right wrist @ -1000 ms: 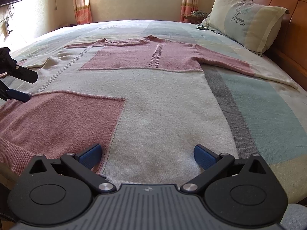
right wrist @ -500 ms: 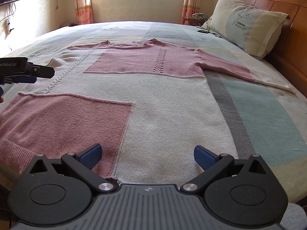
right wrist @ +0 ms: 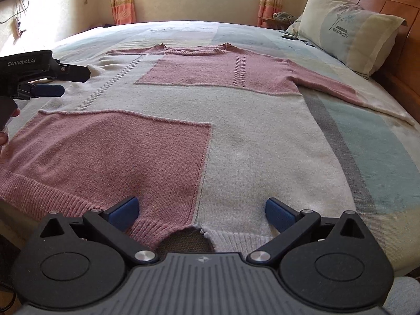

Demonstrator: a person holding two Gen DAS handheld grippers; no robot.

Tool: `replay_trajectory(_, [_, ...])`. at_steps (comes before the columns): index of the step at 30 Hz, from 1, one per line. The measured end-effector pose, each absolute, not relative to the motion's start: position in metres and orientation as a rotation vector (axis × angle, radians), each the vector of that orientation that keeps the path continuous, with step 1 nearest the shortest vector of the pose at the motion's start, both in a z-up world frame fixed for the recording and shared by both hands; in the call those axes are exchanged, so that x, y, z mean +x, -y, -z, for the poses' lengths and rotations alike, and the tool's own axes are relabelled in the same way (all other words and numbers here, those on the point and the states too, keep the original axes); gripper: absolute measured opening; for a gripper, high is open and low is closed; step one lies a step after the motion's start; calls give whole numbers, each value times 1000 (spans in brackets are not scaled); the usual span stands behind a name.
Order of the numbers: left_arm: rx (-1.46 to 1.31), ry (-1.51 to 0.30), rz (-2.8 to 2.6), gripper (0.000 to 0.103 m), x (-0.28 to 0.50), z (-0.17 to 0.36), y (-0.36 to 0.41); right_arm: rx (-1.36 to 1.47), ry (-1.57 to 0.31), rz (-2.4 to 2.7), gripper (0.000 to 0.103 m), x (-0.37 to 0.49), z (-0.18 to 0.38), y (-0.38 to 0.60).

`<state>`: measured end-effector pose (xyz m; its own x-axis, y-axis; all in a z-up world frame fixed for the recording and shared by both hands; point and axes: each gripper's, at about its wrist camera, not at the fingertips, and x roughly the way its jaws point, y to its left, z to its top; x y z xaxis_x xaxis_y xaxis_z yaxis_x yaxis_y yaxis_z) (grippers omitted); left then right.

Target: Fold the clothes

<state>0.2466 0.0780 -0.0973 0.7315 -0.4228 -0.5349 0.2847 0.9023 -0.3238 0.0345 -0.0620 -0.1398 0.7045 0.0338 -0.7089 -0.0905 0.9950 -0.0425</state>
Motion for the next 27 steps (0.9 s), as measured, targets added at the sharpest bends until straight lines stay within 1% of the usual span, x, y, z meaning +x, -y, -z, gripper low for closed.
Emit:
replay_trajectory(3, [-202,-717,390,102,256,111,-69,-69,-797,-69,103,36,139,62])
replay_trajectory(7, [-172,-702,385,102,254,112,-63,-67,-817,-73,103,39,138,63])
replay_trajectory(11, [-210,-697,383,102,256,109,-75,-50,-884,-61,103,46,132,63])
replay_trajectory(16, [-201,-684,362,102,257,103,-84,66,-944,-67,103,64,115,75])
replay_trajectory(21, [-184,-673,365,102,256,95,-95,201,-923,-85,103,107,83,91])
replay_trajectory(27, [-146,-619,281,102,260,83,-137,213,-909,-146,103,185,54,78])
